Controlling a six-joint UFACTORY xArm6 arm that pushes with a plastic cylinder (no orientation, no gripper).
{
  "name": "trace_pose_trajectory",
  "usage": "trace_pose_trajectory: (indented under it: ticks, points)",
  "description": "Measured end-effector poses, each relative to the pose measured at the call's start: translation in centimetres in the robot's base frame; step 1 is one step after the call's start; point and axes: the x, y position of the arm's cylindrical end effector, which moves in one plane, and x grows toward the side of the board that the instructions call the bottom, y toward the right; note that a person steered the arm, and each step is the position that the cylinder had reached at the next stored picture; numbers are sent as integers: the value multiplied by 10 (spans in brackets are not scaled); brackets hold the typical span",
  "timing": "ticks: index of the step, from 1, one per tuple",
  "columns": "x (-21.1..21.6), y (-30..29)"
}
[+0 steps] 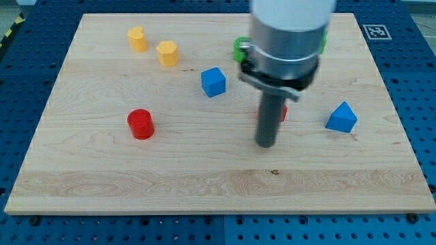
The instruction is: Push the red star bottom left to the blue cube
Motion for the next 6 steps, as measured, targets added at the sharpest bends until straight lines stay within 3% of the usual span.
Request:
trace_pose_trajectory:
  ticks: [3, 4, 6]
  points:
    - [-30, 58]
    - [-57, 37]
    - [-59, -2]
